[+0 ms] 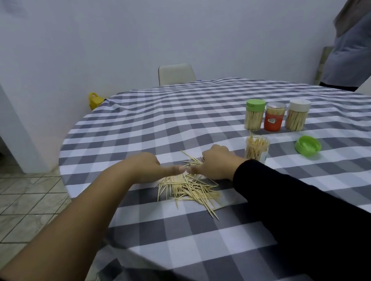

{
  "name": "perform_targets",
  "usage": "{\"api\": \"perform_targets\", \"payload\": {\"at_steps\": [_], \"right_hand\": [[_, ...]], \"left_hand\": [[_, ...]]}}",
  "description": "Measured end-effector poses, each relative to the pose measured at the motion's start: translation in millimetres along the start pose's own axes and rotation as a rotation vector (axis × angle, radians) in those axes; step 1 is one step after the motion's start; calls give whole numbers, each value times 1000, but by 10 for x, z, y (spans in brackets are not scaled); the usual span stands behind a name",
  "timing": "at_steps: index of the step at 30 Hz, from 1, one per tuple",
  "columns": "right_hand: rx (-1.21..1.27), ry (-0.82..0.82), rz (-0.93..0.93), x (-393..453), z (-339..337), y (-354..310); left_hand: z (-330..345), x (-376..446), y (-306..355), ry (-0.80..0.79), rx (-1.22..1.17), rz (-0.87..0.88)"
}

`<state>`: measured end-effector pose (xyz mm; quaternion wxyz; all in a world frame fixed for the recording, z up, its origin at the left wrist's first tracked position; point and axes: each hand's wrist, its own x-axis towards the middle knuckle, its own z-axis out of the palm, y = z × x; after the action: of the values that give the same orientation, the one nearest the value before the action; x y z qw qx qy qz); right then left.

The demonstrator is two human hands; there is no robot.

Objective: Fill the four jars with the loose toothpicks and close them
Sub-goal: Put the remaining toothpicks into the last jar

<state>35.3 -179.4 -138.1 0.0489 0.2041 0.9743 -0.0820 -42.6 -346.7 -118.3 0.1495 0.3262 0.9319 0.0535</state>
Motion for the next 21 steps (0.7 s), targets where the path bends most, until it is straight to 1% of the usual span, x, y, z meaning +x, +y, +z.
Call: {"api": "perform_targets", "payload": {"at_steps": [3,5,7,9,11,13,15,17,19,21], "right_hand": [[50,69,-36,26,13,8],[128,108,-70,6,4,35],[158,111,-99,-42,-35,64],[126,89,-127,-103,-96,83],[64,25,-145,-136,-144,107],[5,-51,-161,-162,-168,113],[-50,-91,-176,-186,-155,113],[-134,-95,-188,-191,-113,110],[-175,-57,-219,-184,-61,101],[-191,-7,-250,-159,-12,98]], "left_hand": [[22,5,52,-46,21,12],[55,4,112,-29,-6,16],[96,17,165,-6,-64,21],[114,39,197,29,-131,33],[121,46,231,63,-171,50],[132,44,263,79,-162,68],[124,27,280,46,-116,82],[90,0,294,-43,-54,105],[62,-25,321,-107,27,121],[72,-16,352,-88,65,121]]}}
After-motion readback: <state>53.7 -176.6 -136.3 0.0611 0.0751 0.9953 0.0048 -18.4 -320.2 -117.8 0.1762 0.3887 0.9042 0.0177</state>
